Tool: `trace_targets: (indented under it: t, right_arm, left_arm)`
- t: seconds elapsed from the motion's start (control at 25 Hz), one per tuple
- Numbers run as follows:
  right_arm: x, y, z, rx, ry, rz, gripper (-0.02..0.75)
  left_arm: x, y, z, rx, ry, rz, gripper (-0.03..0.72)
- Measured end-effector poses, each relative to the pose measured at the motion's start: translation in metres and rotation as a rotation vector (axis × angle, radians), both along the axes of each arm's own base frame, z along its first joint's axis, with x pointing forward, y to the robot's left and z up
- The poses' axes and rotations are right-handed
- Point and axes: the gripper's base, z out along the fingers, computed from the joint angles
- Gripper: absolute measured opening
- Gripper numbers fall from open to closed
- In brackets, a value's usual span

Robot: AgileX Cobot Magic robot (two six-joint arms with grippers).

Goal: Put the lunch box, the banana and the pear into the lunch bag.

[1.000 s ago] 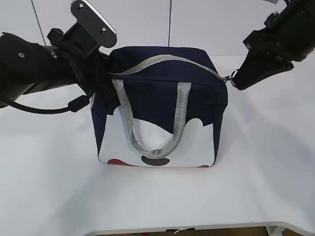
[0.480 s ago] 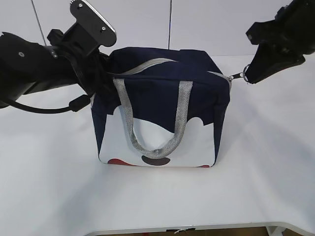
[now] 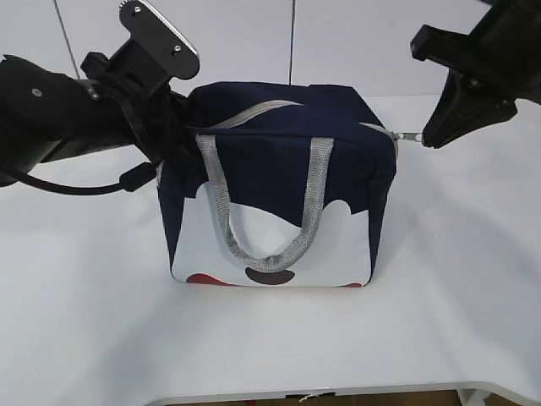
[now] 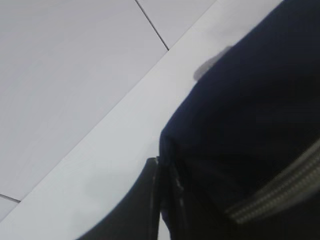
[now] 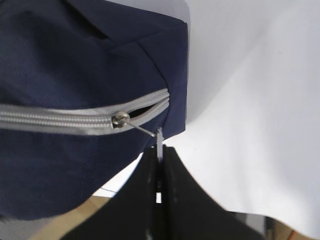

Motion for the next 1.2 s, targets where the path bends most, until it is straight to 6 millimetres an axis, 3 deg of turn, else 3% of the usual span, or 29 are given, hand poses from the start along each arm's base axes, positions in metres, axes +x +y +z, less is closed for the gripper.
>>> trace_targets:
  t: [0.6, 1.2]
  right_arm:
    - [0.008, 0.001, -0.002, 0.102, 0.051, -0.271, 0.018]
    - [0.018, -0.006, -0.012, 0.167, 0.113, -0.326, 0.018]
  left_arm:
    - [0.000, 0.001, -0.001, -0.030, 0.020, 0.026, -0.015]
    - [-0.006, 0.001, 0.011, -0.063, 0.029, -0.002, -0.015]
